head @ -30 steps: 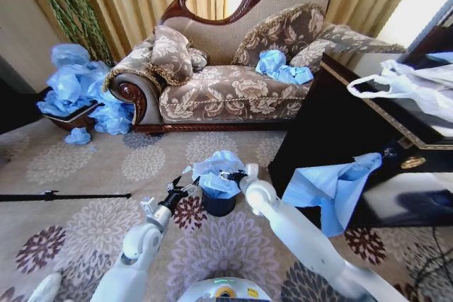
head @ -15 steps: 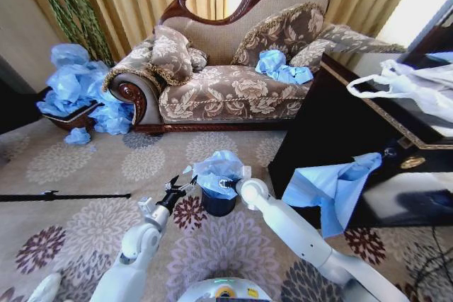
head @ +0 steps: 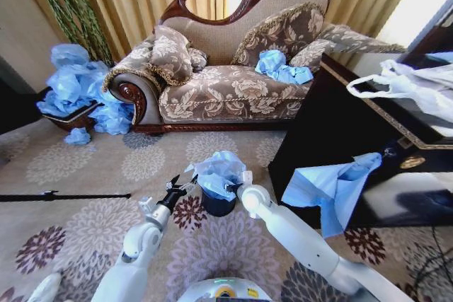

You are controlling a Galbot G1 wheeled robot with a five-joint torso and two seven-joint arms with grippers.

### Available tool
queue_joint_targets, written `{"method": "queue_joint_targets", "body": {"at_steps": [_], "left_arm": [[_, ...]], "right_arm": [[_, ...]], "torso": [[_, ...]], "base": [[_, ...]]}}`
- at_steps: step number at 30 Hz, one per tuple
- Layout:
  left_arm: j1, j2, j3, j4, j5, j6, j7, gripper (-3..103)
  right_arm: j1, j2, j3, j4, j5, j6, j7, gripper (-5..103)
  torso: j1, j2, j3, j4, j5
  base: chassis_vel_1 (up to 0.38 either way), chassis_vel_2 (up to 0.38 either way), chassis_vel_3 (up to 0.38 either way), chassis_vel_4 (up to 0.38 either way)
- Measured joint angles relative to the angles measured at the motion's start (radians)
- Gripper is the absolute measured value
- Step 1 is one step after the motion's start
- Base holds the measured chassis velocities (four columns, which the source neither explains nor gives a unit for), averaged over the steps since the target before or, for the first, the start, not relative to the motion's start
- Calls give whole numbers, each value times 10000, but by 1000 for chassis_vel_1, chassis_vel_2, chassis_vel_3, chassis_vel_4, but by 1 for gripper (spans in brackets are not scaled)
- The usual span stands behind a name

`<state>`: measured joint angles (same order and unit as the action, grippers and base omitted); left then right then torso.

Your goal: Place a garbage bag over the trash bin.

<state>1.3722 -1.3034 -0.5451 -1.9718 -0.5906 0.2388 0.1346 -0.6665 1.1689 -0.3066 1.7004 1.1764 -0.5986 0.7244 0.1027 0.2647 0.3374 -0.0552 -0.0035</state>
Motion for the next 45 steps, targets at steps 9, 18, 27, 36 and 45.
{"method": "queue_joint_targets", "body": {"at_steps": [9, 18, 27, 36, 45], "left_arm": [[26, -125, 39, 71, 90, -76, 2, 100], [170, -287, 65, 41, 306, -77, 2, 100], [294, -385, 91, -132, 432, -52, -52, 100], [276, -480, 90, 240, 435, -77, -79, 100], [100, -574, 111, 1565, 644, -278, -210, 100]], "right_arm": [[-556, -206, -277, 1449, -639, 527, -17, 0], [-1322, -724, -465, 2732, -1298, 877, -770, 0], [-2288, -656, -703, 2277, -3131, 1211, -2011, 0], [-2543, -564, -642, 1839, -3674, 1302, -2189, 0], [-2667, -358, -516, 1084, -4203, 1481, -2368, 0]], "torso": [[0, 2, 0, 0, 0], [-1, 3, -1, 1, -1], [0, 2, 0, 1, 0], [0, 3, -1, 0, -1], [0, 3, 1, 1, -2]], "base": [[0, 0, 0, 0], [0, 0, 0, 0], [0, 0, 0, 0], [0, 0, 0, 0], [0, 0, 0, 0]]}}
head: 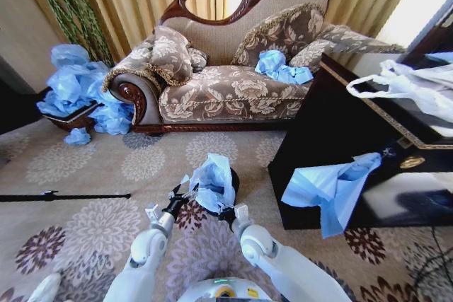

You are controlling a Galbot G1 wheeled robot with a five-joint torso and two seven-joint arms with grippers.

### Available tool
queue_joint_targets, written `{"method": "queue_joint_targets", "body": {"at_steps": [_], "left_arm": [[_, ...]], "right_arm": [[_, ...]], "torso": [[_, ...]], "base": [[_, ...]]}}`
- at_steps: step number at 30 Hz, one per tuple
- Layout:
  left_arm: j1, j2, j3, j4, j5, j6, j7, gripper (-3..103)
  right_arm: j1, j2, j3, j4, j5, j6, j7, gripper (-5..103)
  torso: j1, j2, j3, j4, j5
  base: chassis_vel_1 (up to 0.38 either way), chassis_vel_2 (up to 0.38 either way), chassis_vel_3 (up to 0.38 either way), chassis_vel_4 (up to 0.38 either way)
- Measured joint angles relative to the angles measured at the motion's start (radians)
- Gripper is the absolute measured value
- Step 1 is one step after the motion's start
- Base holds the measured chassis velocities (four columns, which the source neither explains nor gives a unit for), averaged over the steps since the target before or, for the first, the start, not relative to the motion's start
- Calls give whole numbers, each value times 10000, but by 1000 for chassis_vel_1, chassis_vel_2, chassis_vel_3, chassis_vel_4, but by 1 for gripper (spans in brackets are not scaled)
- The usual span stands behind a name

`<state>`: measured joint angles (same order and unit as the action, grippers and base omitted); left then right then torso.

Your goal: Place a garbage bag over the trash bin.

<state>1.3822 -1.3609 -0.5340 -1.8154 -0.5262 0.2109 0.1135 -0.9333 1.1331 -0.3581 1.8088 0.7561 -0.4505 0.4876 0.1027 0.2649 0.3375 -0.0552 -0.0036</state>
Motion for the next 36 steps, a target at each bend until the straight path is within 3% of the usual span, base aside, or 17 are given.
{"method": "queue_joint_targets", "body": {"at_steps": [8, 12, 13, 18, 20, 21, 23, 25, 27, 36], "left_arm": [[-185, 12, -44, 761, 1, -242, -6, 100], [-308, -1, -38, 1133, 14, -422, -13, 95], [-334, -16, -21, 1264, 67, -533, -13, 87], [-336, -43, 4, 1321, 120, -663, -10, 74], [-337, -44, 5, 1332, 120, -679, -10, 74], [-342, -44, 4, 1363, 119, -712, -9, 66], [-348, -44, 3, 1399, 119, -751, -6, 66], [-354, -44, 3, 1469, 116, -802, 2, 55], [-355, -45, 3, 1491, 116, -817, 3, 55], [-410, -91, 14, 1827, 126, -985, 37, 27]], "right_arm": [[131, 73, 14, -262, -98, 60, -41, 0], [126, 65, 14, -280, -102, 60, -37, 0], [107, 50, 17, -280, -107, 60, -33, 0], [87, 11, 36, -274, -157, 59, -23, 0], [87, 7, 42, -268, -163, 59, -21, 0], [86, 7, 51, -262, -169, 58, -19, 0], [81, 9, 61, -261, -178, 57, -19, 0], [38, 22, 99, -274, -234, 55, -20, 0], [18, 24, 114, -283, -258, 56, -24, 0], [-205, 35, 218, -380, -541, 97, -89, 0]], "torso": [[0, 0, 0, -1, 1], [0, 0, 0, -1, 1], [0, 0, 0, -1, 0], [0, 0, 0, -1, 2], [0, 0, 0, -1, 1], [0, 0, 0, -1, 1], [0, 0, 0, -1, 1], [0, 0, 0, -1, 2], [0, 0, 0, -1, 2], [0, 0, 0, -1, 1]], "base": [[0, 0, 0, 0], [0, 0, 0, 0], [0, 0, 0, 0], [0, 0, 0, 0], [0, 0, 0, 0], [0, 0, 0, 0], [0, 0, 0, 0], [0, 0, 0, 0], [0, 0, 0, 0], [0, 0, 0, 0]]}}
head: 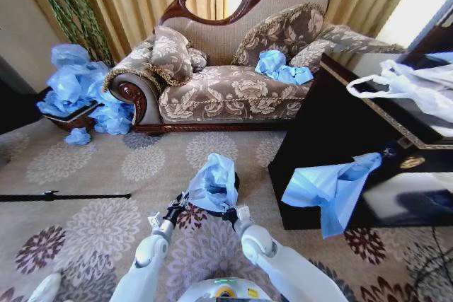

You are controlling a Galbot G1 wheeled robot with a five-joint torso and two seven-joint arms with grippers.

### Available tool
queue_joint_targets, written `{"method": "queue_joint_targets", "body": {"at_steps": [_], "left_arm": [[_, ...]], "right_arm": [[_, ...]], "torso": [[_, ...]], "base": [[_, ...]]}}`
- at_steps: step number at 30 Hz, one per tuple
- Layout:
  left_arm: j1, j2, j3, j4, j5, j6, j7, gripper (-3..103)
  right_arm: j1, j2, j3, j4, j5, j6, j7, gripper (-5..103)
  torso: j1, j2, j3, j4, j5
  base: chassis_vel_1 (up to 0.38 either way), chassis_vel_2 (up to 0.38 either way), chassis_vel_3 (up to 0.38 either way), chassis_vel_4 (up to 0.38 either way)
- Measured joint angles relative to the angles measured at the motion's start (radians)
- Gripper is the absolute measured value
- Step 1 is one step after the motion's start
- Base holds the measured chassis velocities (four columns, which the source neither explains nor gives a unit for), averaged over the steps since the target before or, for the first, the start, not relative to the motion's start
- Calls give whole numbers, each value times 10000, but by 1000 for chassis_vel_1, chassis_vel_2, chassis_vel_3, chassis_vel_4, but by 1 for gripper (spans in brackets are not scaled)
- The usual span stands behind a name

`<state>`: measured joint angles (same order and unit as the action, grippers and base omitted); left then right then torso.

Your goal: Place a garbage bag over the trash bin.

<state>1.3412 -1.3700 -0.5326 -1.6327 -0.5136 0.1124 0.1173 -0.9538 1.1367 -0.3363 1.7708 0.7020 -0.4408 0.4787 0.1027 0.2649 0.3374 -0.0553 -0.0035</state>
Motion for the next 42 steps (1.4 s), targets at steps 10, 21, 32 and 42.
{"method": "queue_joint_targets", "body": {"at_steps": [10, 21, 32, 42], "left_arm": [[-145, 48, -13, 512, -14, -193, 89, 2], [-232, -54, 63, 1038, 135, -600, 150, 0], [37, -73, 38, 612, 416, -803, 210, 5], [266, -46, -45, 429, 781, -1083, 232, 38]], "right_arm": [[-3, 36, 166, -523, -421, 285, -293, 0], [79, 207, 256, -1142, -758, 558, -513, 0], [-271, -141, 312, -459, -868, 373, -358, 24], [-823, -531, 376, 483, -1070, 467, -145, 56]], "torso": [[0, 0, 0, 0, -1], [0, 0, 0, 0, 0], [0, 0, 0, 0, 1], [0, 0, 0, 1, 0]], "base": [[0, 0, 0, 0], [0, 0, 0, 0], [0, 0, 0, 0], [0, 0, 0, 0]]}}
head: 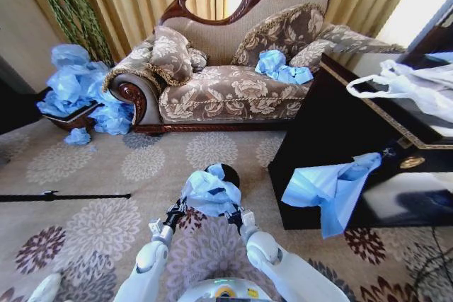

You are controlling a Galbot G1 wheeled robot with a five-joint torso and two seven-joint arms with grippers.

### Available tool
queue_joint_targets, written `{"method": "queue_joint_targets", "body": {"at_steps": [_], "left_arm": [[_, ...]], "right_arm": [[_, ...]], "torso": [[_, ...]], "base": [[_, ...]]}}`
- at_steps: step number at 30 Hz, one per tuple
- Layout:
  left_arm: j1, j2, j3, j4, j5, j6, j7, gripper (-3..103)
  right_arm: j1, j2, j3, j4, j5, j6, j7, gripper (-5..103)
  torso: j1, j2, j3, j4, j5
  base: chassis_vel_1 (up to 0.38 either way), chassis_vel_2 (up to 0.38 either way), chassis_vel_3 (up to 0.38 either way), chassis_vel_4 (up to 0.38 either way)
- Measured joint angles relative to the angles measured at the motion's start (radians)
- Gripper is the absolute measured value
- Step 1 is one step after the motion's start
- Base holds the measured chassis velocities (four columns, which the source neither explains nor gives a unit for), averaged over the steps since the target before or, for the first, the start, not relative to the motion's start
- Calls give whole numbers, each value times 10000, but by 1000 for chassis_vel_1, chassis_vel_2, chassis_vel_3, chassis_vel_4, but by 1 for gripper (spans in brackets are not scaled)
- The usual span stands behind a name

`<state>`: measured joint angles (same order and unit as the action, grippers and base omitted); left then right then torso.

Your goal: Place a garbage bag over the trash bin.

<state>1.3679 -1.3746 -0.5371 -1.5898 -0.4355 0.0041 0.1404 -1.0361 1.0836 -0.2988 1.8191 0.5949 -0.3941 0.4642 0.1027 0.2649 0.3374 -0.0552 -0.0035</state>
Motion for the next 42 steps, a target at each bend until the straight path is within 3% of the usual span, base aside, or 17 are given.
{"method": "queue_joint_targets", "body": {"at_steps": [1, 2, 3, 6, 7, 8, 9, 11, 13, 14, 15, 16, 25, 42], "left_arm": [[29, 19, -13, -43, 33, -20, 0, 43], [85, 69, -50, -116, 126, -68, 13, 48], [85, 69, -50, -116, 126, -68, 13, 48], [146, 167, -137, -247, 453, -174, 84, 59], [146, 167, -137, -247, 453, -174, 84, 59], [160, 187, -161, -308, 579, -210, 140, 70], [165, 198, -175, -360, 683, -236, 176, 70], [173, 199, -199, -399, 946, -324, 240, 81], [178, 198, -207, -409, 1034, -370, 273, 81], [192, 193, -212, -448, 1171, -434, 308, 91], [202, 189, -213, -482, 1227, -454, 319, 91], [245, 172, -208, -612, 1372, -476, 334, 98], [558, 147, -400, -1359, 1658, -493, 339, 100], [1013, 253, -924, -2324, 2402, -682, 949, 100]], "right_arm": [[-84, -61, 44, 131, -54, 29, 8, 56], [-260, -158, 115, 404, -165, 91, 9, 67], [-260, -158, 115, 404, -165, 91, 9, 67], [-659, -343, 282, 850, -476, 233, -2, 84], [-659, -343, 282, 850, -476, 233, -2, 84], [-847, -406, 374, 982, -612, 304, -26, 90], [-1041, -470, 477, 1103, -717, 387, -67, 95], [-1349, -565, 664, 1300, -859, 518, -153, 98], [-1486, -610, 752, 1394, -920, 571, -206, 98], [-1684, -687, 888, 1521, -1021, 631, -293, 100], [-1784, -724, 962, 1572, -1076, 665, -344, 100], [-2139, -854, 1306, 1736, -1377, 848, -556, 100], [-2382, -727, 2141, 2004, -1582, 1221, -783, 100], [-2086, -52, 2175, 2476, -342, 1257, -744, 100]], "torso": [[0, 0, 0, 0, -1], [0, 0, 0, -1, 1], [0, 0, 0, -1, 1], [0, 0, 0, 0, 0], [0, 0, 0, 0, 0], [0, 0, 0, 0, 1], [-1, 0, 0, -1, 1], [0, 0, 0, -1, 1], [0, 0, 0, -1, 0], [-1, 0, 0, -1, 1], [0, 0, -1, -1, 1], [0, 0, -1, -2, 2], [0, -2, 0, 0, 0], [0, -2, 0, 0, 0]], "base": [[0, 0, 0, 0], [0, 0, 0, 0], [0, 0, 0, 0], [0, 0, 0, 0], [0, 0, 0, 0], [0, 0, 0, 0], [0, 0, 0, 0], [0, 0, 0, 0], [0, 0, 0, 0], [0, 0, 0, 0], [0, 0, 0, 0], [0, 0, 0, 0], [0, 0, 0, 0], [0, 0, 0, 0]]}}
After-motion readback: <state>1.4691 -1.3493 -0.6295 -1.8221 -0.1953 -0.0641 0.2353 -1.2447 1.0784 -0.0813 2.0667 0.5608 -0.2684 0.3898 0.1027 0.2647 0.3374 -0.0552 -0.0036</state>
